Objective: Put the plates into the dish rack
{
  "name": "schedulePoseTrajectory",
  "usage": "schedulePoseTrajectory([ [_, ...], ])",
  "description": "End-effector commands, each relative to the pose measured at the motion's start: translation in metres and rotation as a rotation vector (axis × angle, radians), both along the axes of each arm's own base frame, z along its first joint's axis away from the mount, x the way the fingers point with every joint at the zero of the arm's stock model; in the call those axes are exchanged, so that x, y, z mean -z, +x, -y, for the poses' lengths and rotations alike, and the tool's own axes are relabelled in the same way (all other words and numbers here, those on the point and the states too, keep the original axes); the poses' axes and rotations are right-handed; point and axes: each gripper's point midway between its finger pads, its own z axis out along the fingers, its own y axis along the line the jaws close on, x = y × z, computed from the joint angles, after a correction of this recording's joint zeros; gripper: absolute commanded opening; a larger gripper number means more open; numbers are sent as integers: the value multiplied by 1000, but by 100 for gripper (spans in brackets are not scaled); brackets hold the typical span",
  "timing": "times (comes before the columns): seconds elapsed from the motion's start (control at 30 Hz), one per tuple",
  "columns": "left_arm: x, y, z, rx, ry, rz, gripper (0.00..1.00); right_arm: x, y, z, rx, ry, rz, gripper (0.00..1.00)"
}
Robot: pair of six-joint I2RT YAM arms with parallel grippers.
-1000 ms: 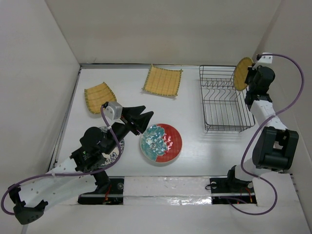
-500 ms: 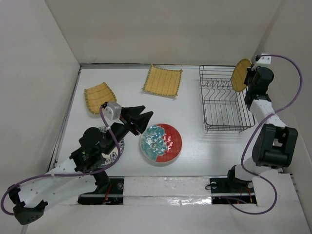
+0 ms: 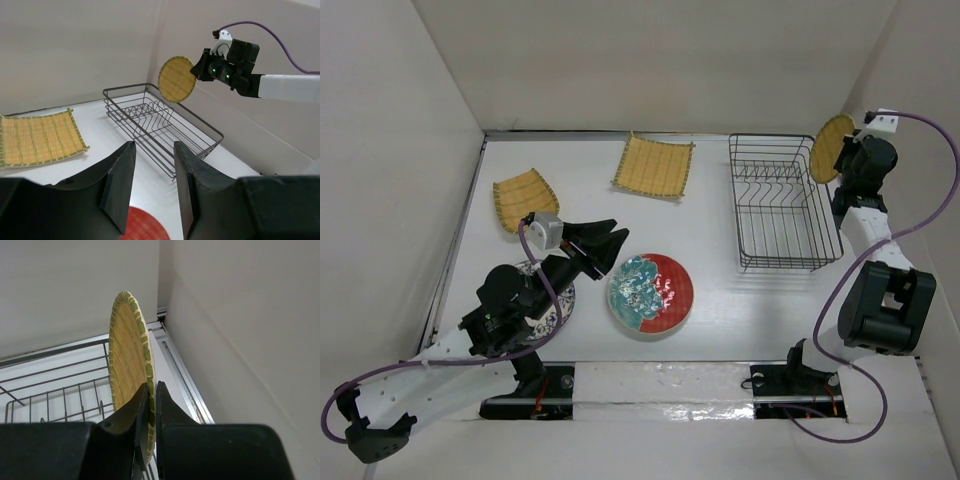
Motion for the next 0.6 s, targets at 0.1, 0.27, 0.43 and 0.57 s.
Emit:
schedulePoseTrajectory([
  [0.1, -14, 2, -11, -43, -73, 16, 32, -20, 10, -5, -35, -6, 106, 0],
  [0.27, -15, 4, -15, -63, -82, 7, 32, -7, 13, -6, -31, -8, 78, 0],
  [0.43, -16, 17, -42, -205, -145, -47, 22, 24, 18, -4, -24, 6, 21, 0],
  [0.57, -19, 19, -67, -290, -218, -58, 0, 45, 21, -14, -43, 39, 1, 0],
])
